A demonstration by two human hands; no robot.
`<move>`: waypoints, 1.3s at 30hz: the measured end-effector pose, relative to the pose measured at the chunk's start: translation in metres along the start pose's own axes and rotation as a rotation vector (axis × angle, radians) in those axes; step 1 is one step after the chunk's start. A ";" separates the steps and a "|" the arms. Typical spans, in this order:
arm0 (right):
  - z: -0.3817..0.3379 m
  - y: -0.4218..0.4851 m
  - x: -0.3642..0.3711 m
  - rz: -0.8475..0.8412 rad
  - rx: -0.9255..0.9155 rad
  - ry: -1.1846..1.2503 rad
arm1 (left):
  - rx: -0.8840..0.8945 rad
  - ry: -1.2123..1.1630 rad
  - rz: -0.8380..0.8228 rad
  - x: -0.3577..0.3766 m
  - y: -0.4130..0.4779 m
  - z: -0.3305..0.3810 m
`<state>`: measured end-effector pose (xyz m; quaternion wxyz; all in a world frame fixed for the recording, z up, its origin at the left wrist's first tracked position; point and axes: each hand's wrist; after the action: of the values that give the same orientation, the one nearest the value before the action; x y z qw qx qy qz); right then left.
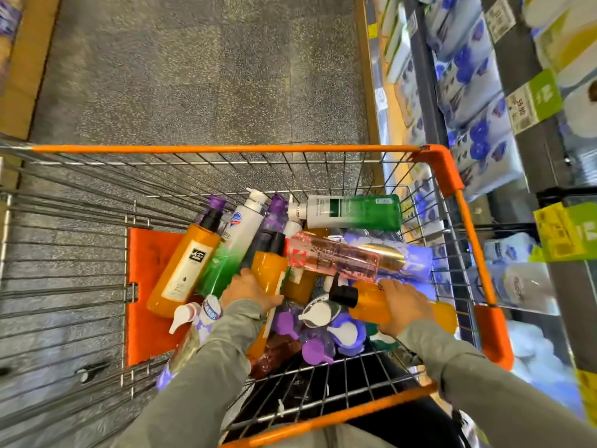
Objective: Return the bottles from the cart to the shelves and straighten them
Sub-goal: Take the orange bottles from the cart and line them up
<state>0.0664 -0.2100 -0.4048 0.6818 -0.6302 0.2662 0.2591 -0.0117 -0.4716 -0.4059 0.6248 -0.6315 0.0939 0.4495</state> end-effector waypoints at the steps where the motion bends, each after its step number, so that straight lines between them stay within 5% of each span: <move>1: 0.001 -0.002 -0.001 0.009 0.004 0.015 | 0.021 -0.019 0.010 -0.001 -0.003 0.000; 8: 0.002 -0.024 -0.014 0.151 0.057 0.551 | 0.150 -0.194 0.086 -0.021 -0.028 0.013; 17: 0.015 -0.074 -0.075 0.364 -0.182 1.116 | 0.372 -0.624 -0.005 -0.051 -0.083 0.048; 22: 0.025 -0.099 -0.091 0.462 -0.251 1.263 | 0.482 -0.852 -0.037 -0.057 -0.113 0.063; 29: 0.030 -0.142 -0.124 0.627 -0.307 1.450 | 0.747 -0.856 -0.018 -0.092 -0.158 0.085; 39: 0.013 -0.239 -0.151 0.786 -0.436 1.714 | 0.947 -1.089 -0.350 -0.136 -0.214 0.089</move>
<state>0.1227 -0.2172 -0.1275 -0.0108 -0.5840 0.8109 -0.0353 0.0154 -0.4103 -0.1454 0.8508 0.0119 -0.1474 0.5043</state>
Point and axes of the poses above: each hand's wrist, its own y-axis towards the middle knuckle, its own x-axis out of the palm, z = x × y, and after that the axes turned 13 degrees about -y, right-handed
